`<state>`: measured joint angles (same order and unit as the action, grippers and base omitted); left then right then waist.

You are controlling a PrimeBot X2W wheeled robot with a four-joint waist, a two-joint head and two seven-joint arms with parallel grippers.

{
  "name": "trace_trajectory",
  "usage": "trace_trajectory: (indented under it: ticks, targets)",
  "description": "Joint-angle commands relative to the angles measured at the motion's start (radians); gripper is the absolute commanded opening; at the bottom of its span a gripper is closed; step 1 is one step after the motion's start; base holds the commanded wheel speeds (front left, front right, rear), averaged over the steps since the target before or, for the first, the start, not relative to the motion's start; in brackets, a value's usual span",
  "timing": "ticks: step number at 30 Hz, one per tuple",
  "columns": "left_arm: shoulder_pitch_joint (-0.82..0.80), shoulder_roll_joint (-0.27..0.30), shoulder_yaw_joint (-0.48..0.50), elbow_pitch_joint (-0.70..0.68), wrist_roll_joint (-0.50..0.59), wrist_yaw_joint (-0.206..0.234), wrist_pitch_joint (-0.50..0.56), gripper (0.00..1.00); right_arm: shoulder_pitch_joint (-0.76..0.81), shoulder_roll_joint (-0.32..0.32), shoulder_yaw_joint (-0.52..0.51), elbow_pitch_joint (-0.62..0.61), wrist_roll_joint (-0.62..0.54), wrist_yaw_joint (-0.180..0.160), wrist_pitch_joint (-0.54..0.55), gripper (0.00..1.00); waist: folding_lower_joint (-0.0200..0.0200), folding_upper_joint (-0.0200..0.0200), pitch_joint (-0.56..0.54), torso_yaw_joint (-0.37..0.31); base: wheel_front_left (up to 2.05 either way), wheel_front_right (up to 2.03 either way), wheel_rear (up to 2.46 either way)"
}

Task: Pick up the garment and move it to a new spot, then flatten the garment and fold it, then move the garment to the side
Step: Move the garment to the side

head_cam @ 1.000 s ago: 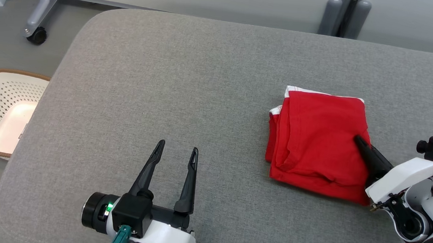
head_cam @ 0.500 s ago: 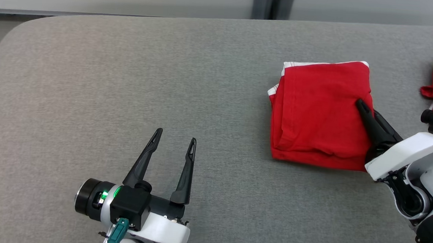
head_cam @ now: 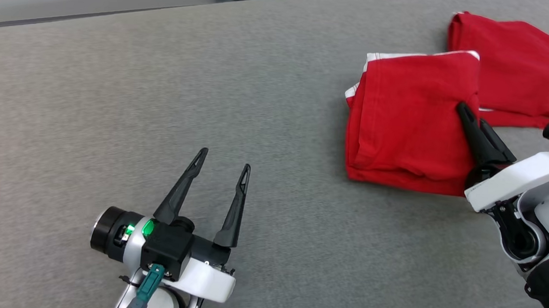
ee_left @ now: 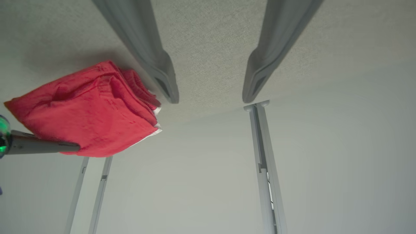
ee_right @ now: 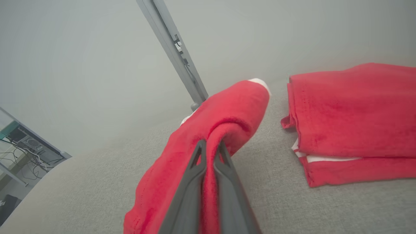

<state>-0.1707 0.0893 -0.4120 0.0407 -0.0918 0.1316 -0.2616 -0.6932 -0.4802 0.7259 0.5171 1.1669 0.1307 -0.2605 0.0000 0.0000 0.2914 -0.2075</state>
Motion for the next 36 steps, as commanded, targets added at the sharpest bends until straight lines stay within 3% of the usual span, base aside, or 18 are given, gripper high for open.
trace_trajectory:
  ticks: [1,8,15,24,36]
  targets:
    - [-0.013,0.010,0.001,0.002,0.007,-0.006,-0.004,1.00,-0.011,0.002,-0.008,-0.007,-0.009,0.000,-0.006,0.00,0.0000,0.0000,0.021,-0.040,0.00,0.00,0.00]
    - [-0.042,0.030,-0.009,0.002,0.025,-0.015,0.004,1.00,-0.024,0.032,-0.045,-0.021,-0.044,0.000,-0.006,0.00,0.0000,0.0000,0.059,-0.109,0.00,0.00,0.00]
    - [-0.105,0.037,-0.032,-0.020,0.044,-0.028,0.036,1.00,-0.099,0.013,-0.045,-0.005,-0.084,0.000,-0.006,0.00,0.0000,0.0000,0.124,-0.131,0.00,0.00,0.00]
    - [-0.223,0.031,-0.071,-0.044,0.075,-0.061,0.063,1.00,-0.258,-0.108,-0.028,0.014,-0.079,0.000,-0.006,0.00,0.0000,0.0000,0.259,-0.086,0.00,0.00,0.00]
    - [-0.280,0.032,-0.087,-0.061,0.087,-0.062,0.067,1.00,-0.346,-0.258,-0.059,0.035,0.014,0.000,-0.006,0.00,0.0000,0.0000,0.340,-0.038,0.00,0.00,0.00]
